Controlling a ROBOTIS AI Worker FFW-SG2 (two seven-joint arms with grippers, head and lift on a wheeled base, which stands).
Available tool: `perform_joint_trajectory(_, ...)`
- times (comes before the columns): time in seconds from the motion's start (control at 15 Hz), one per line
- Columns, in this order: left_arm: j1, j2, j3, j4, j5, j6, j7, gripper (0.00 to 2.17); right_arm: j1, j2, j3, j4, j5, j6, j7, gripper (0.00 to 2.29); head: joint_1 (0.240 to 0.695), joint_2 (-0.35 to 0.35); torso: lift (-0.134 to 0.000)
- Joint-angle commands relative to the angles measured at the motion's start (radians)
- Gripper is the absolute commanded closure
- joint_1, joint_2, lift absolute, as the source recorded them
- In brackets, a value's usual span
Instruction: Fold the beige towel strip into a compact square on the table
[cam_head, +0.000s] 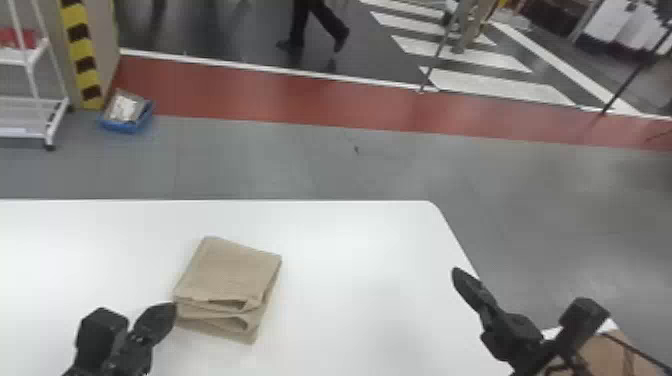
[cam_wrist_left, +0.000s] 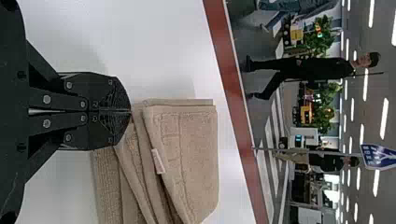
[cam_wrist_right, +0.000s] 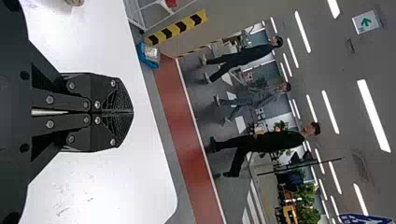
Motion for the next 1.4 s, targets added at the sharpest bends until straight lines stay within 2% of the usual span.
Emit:
perform_joint_trajectory(0.0, 0.018, -0.004, -0.003, -0.005, 0.009, 0.003, -0.006, 1.77, -0.001, 0.001, 0.002, -0.001, 0.0, 0.004, 0.001, 1.98, 0.695, -0.35, 0.0)
perform_joint_trajectory(0.47, 0.116, -0.004, -0.005, -0.14, 0.082, 0.046, -0.021, 1.77, -0.034, 0.001, 0.046, 0.016, -0.005, 0.011, -0.01, 1.98, 0.695, -0.35, 0.0)
perform_joint_trajectory(0.73, 0.156, -0.012, -0.032, -0.207, 0.095, 0.083, -0.012, 1.77, -0.054, 0.001, 0.087, 0.002, -0.008, 0.035, -0.022, 1.98, 0.695, -0.35, 0.0)
perform_joint_trajectory(1.0, 0.192, -0.017, -0.04, -0.241, 0.104, 0.089, -0.008, 1.77, -0.059, 0.001, 0.118, -0.007, -0.052, 0.063, -0.036, 1.98, 0.695, -0.35, 0.0)
perform_joint_trajectory(1.13, 0.217, -0.017, -0.042, -0.286, 0.104, 0.117, -0.008, 1.77, -0.081, 0.001, 0.163, 0.002, -0.048, 0.044, -0.05, 1.98, 0.695, -0.35, 0.0)
perform_joint_trajectory(1.33, 0.252, -0.004, -0.029, -0.362, 0.104, 0.123, -0.009, 1.77, -0.111, 0.001, 0.296, 0.071, 0.011, -0.121, -0.076, 1.98, 0.695, -0.35, 0.0)
